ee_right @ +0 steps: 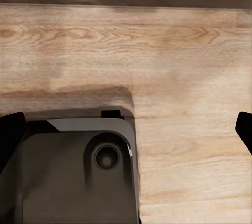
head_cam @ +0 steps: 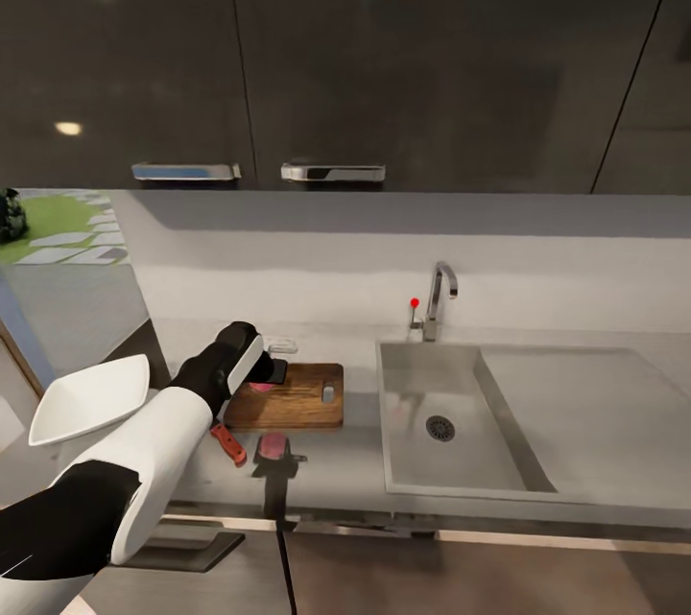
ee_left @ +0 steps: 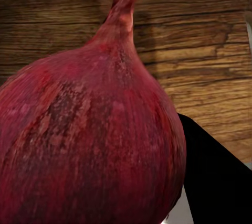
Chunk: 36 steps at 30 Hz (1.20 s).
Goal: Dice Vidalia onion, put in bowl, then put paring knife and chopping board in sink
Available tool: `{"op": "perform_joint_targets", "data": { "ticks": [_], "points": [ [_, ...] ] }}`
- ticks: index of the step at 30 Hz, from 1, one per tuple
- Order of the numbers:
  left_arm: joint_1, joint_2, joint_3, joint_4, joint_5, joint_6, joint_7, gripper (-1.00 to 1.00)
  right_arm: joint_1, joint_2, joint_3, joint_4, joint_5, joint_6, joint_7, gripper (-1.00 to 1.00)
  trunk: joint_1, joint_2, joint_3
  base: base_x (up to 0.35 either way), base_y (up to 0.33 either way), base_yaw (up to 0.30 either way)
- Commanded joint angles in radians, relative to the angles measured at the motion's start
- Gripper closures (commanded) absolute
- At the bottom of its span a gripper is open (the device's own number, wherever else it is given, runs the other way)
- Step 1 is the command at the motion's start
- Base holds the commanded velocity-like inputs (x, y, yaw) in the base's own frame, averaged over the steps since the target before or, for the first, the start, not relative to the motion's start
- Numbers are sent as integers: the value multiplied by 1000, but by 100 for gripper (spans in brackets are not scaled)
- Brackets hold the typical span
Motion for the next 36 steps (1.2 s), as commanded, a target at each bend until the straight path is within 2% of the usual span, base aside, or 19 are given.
{"op": "perform_joint_targets", "data": {
  "ticks": [1, 10, 19, 36],
  "points": [
    [-1, 1, -4, -1, 9, 3, 9, 100, -1, 0, -8, 1, 7, -3, -2, -100, 0, -2, -3, 0, 0, 0],
    [-1, 0, -4, 15, 9, 3, 9, 100, -1, 0, -8, 0, 7, -3, -2, -100, 0, -2, -6, 0, 0, 0],
    [-1, -11, -4, 18, 9, 3, 9, 100, -1, 1, -8, -1, 8, -3, -2, -100, 0, -2, -6, 0, 0, 0],
    [-1, -12, -4, 16, 9, 3, 9, 100, -1, 0, 2, -2, 16, -9, 5, -100, 0, -2, -6, 0, 0, 0]
  ]
}}
